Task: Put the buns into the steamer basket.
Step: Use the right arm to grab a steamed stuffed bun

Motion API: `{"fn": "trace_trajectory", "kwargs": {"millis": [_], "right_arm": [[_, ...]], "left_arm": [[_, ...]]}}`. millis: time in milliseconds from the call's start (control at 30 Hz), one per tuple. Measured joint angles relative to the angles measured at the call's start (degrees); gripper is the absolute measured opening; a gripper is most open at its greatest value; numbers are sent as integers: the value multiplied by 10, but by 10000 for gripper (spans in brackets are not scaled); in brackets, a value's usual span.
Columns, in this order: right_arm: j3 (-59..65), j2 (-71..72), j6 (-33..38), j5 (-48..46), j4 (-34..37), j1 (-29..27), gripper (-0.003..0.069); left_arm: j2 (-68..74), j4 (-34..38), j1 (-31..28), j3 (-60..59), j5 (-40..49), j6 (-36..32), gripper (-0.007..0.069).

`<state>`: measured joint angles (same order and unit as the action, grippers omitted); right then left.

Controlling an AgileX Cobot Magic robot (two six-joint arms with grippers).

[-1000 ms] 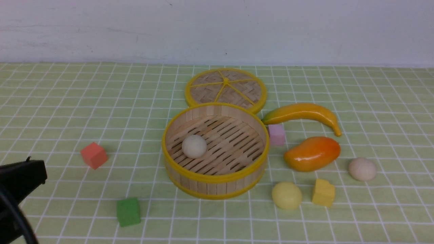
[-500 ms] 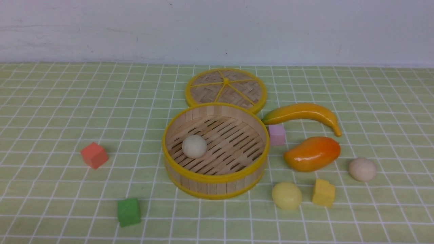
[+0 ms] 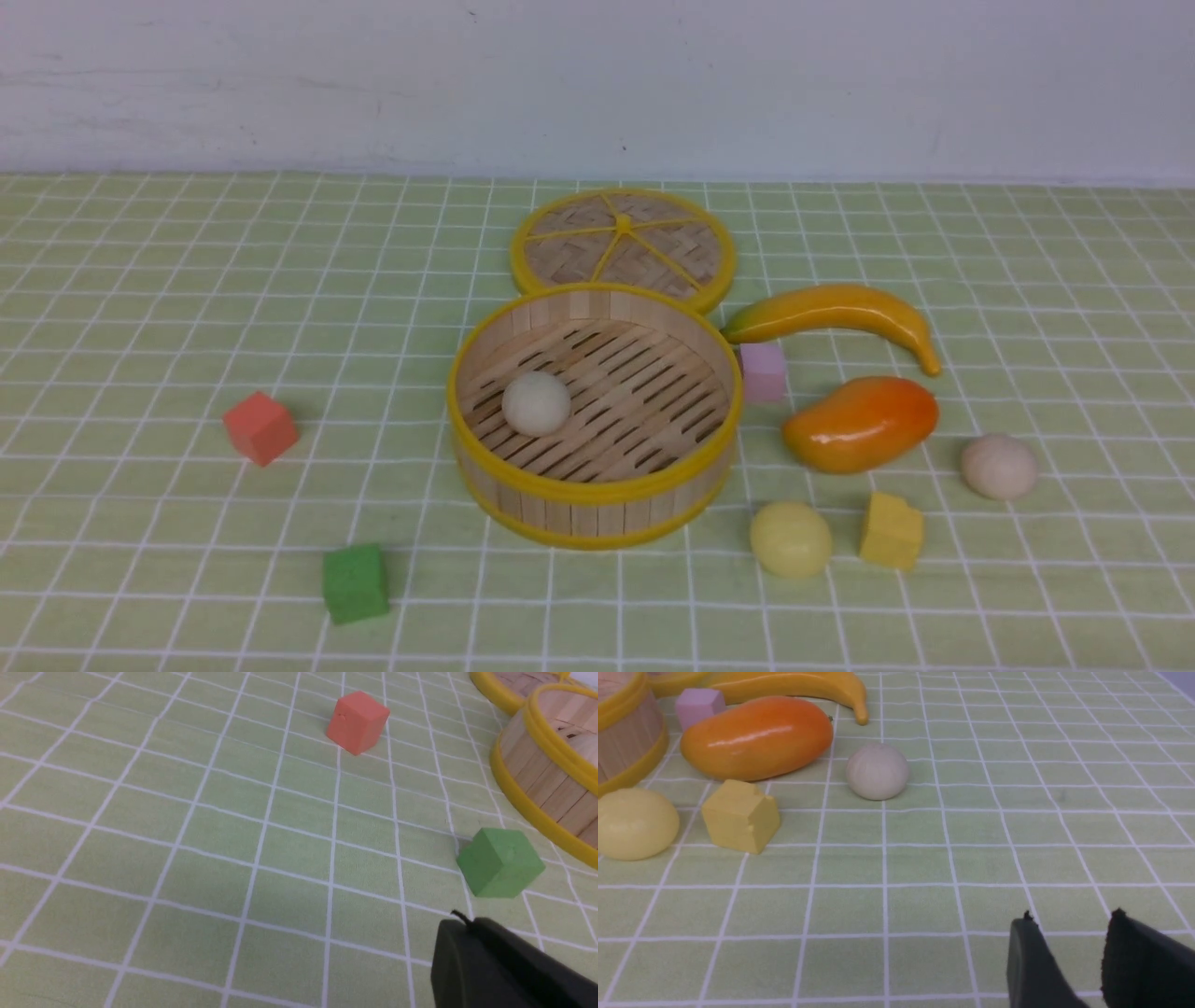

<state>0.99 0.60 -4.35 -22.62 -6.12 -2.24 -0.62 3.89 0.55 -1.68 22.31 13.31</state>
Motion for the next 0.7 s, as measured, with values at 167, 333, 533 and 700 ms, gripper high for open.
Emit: {"fn": "trace_trajectory", "kwargs": {"millis": [167, 333, 533, 700], "right_arm": [[0, 0, 0, 0, 0, 0, 239], [0, 0, 0, 0, 0, 0, 239], [0, 0, 0, 0, 0, 0, 239], [0, 0, 0, 0, 0, 0, 239]], "left_arm": [[0, 0, -3, 0, 1, -36, -13], [0, 4, -3, 0, 1, -100, -13], [0, 9, -3, 0, 1, -133, -13], [0, 11, -3, 0, 1, -133, -13]]}}
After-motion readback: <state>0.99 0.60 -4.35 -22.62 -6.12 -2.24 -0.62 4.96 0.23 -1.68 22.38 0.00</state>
